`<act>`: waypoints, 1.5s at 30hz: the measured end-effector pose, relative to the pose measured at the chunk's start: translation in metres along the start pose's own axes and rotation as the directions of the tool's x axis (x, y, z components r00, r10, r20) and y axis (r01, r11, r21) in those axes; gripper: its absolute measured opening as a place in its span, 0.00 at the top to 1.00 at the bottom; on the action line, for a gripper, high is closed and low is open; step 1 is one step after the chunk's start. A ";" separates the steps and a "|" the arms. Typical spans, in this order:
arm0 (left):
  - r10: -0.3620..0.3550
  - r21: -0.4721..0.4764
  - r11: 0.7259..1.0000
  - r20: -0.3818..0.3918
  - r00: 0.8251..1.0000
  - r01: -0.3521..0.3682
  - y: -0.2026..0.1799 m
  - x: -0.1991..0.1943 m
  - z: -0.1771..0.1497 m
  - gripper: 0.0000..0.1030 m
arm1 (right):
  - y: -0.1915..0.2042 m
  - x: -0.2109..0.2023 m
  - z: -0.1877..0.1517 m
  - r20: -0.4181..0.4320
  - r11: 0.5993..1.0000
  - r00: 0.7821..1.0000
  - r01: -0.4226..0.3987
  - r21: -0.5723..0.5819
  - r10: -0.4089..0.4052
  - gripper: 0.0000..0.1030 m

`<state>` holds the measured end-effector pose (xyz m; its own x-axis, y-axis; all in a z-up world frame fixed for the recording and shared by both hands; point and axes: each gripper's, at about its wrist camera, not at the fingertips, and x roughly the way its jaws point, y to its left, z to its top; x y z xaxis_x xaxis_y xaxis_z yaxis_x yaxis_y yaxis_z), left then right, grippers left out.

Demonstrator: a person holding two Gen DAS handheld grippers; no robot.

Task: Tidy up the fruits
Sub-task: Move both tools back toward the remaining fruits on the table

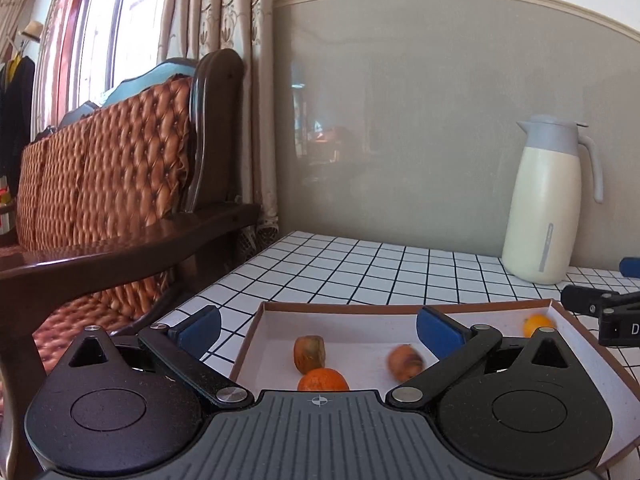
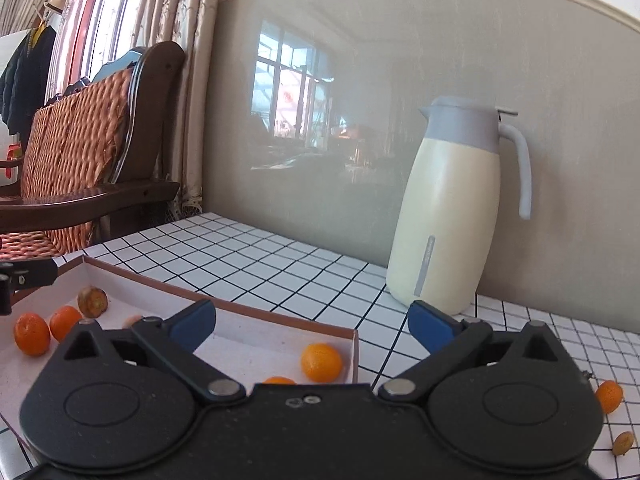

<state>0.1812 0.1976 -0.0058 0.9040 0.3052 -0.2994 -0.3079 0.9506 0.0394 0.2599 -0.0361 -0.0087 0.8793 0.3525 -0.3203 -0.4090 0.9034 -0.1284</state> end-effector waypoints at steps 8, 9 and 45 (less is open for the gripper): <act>-0.015 -0.010 1.000 0.026 1.000 0.016 -0.006 -0.024 0.001 0.00 | -0.001 -0.020 -0.002 -0.028 0.999 0.999 -0.034 0.010 0.035 0.07; -0.014 -0.009 1.000 0.028 1.000 0.014 -0.008 -0.027 0.000 0.00 | -0.001 -0.024 -0.003 -0.031 0.999 0.999 -0.033 0.007 0.034 0.07; -0.104 0.026 0.994 0.019 0.994 0.103 -0.056 -0.110 -0.031 0.00 | -0.084 -0.163 -0.056 0.063 0.991 0.990 0.120 0.054 -0.123 0.08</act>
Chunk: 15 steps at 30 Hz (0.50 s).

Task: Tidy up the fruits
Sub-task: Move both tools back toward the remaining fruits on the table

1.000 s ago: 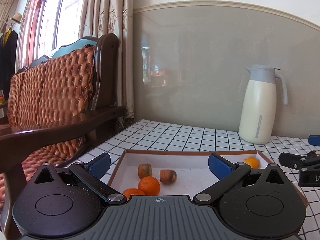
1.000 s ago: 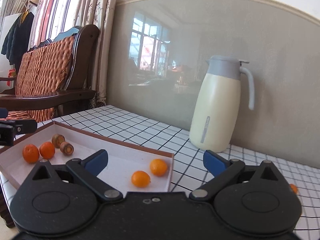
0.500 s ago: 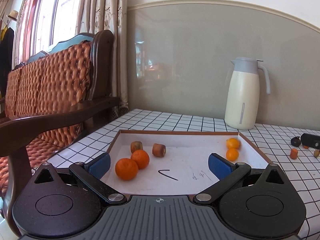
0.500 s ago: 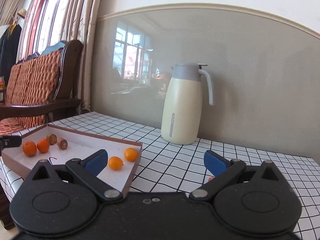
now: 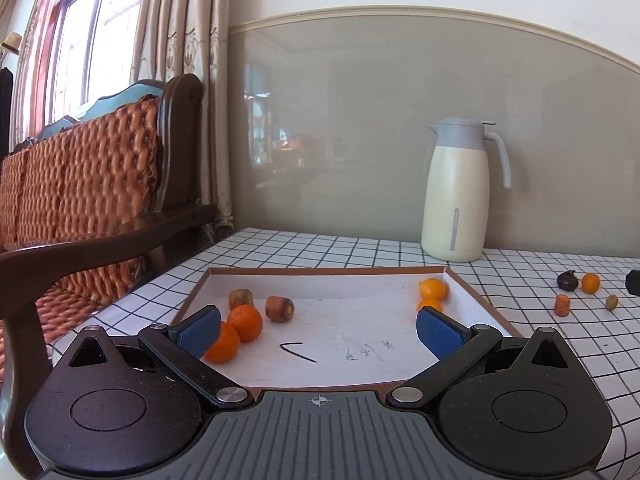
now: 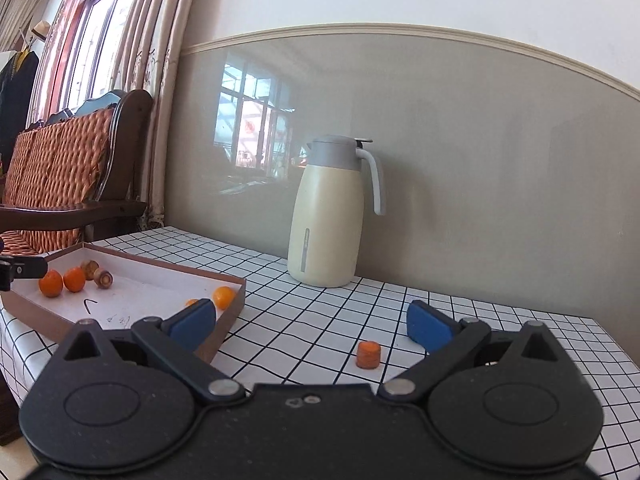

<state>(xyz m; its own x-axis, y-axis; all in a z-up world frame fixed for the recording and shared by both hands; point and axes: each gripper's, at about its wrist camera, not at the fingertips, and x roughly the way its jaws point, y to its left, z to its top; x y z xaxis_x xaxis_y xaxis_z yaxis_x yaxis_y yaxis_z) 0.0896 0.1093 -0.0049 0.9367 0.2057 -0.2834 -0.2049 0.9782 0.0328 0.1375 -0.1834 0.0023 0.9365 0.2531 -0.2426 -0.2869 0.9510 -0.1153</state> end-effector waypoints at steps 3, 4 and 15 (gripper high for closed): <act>-0.015 0.010 1.000 0.006 1.000 0.015 -0.010 0.003 -0.003 0.00 | -0.006 -0.001 -0.002 -0.008 1.000 1.000 0.011 0.020 -0.011 0.09; -0.015 0.014 1.000 0.009 1.000 0.015 -0.014 0.004 -0.005 0.00 | -0.007 0.000 -0.003 -0.013 1.000 1.000 0.016 0.020 -0.016 0.09; -0.092 0.009 0.996 -0.001 0.996 0.092 -0.053 0.014 -0.011 0.00 | -0.023 -0.007 -0.011 -0.021 0.998 0.998 0.066 0.007 -0.066 0.10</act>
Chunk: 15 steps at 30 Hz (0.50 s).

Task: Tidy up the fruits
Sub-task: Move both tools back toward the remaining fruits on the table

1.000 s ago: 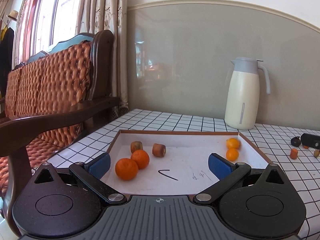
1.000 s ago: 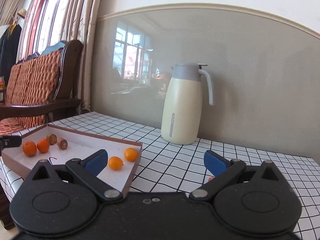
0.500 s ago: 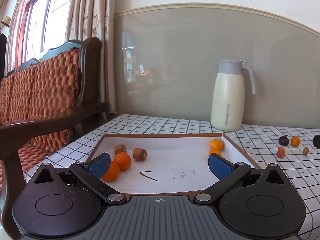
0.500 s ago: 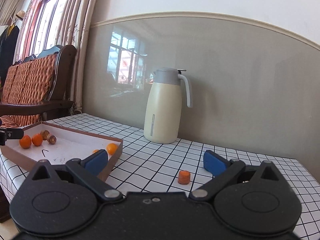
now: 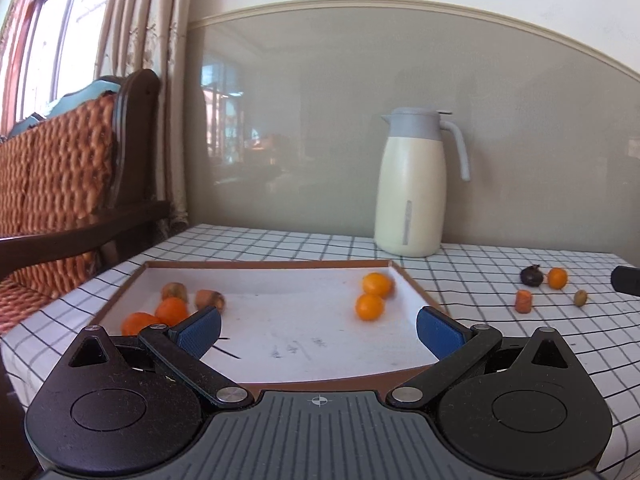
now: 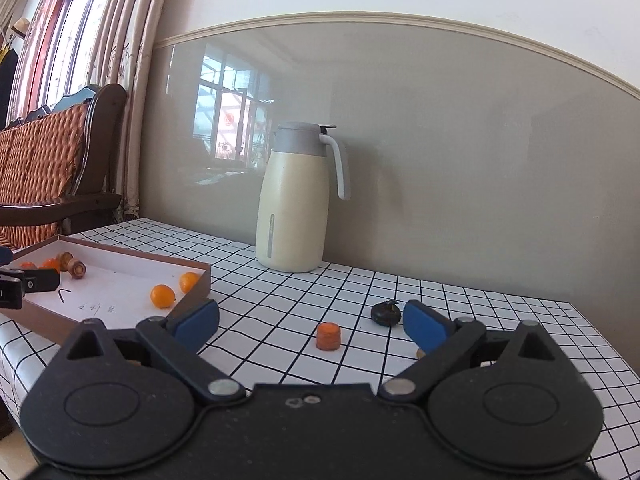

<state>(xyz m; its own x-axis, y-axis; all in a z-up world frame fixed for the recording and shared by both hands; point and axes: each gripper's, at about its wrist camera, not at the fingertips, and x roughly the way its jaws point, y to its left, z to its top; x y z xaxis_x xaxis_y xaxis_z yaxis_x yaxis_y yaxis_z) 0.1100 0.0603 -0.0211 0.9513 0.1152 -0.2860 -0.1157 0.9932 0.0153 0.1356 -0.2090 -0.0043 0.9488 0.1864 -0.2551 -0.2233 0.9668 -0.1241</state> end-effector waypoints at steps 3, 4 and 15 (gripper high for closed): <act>-0.031 0.017 0.999 0.001 1.000 0.031 -0.015 0.001 -0.001 0.00 | -0.004 0.000 -0.002 -0.006 1.000 1.000 0.014 0.000 -0.014 0.09; -0.046 0.021 0.999 0.002 0.999 0.046 -0.020 0.001 -0.001 0.00 | -0.006 0.000 -0.003 -0.010 1.000 1.000 0.017 0.001 -0.016 0.09; -0.115 0.068 0.991 -0.001 0.993 0.114 -0.064 0.002 -0.004 0.00 | -0.029 0.007 -0.023 -0.065 0.997 0.995 0.076 0.026 -0.075 0.10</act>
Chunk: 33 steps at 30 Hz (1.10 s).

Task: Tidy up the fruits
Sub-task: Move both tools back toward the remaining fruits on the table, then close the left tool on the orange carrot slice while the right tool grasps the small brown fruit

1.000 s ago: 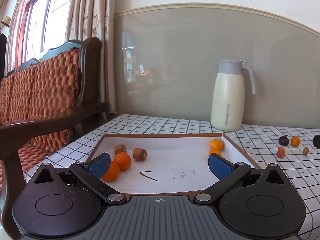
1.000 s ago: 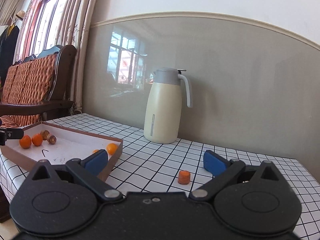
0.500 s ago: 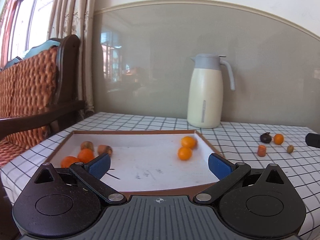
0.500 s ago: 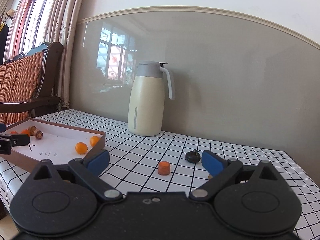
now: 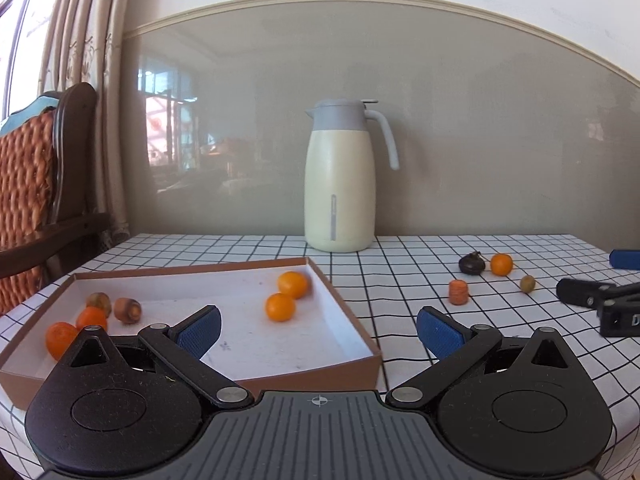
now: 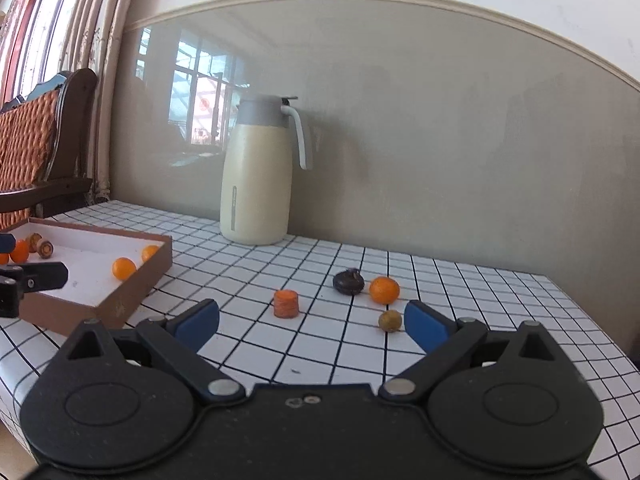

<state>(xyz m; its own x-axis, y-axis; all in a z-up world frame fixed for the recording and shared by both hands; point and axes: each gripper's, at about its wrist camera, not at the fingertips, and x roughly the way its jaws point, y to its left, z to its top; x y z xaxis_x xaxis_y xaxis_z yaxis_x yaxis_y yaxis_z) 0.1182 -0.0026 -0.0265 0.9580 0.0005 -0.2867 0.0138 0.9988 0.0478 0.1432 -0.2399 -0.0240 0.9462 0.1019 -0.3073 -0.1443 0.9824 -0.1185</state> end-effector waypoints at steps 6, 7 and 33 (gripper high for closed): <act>-0.022 0.026 0.999 -0.003 1.000 0.022 -0.015 0.003 -0.001 0.00 | -0.011 0.001 -0.003 -0.001 0.999 1.000 0.013 0.042 -0.013 0.09; -0.024 0.033 0.999 -0.002 1.000 0.024 -0.017 0.003 -0.001 0.00 | -0.012 0.001 -0.003 -0.001 0.999 1.000 0.013 0.041 -0.013 0.09; -0.128 0.073 0.989 -0.009 0.992 0.128 -0.109 0.069 0.023 0.00 | -0.077 0.030 -0.003 -0.048 0.986 0.992 0.123 0.114 -0.119 0.28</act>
<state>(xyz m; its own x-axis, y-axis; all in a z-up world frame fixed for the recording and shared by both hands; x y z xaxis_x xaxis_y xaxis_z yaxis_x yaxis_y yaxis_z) 0.1890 -0.1129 -0.0297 0.9457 -0.1267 -0.2994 0.1574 0.9842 0.0807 0.1814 -0.3131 -0.0272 0.9417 -0.0229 -0.3357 0.0076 0.9989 -0.0468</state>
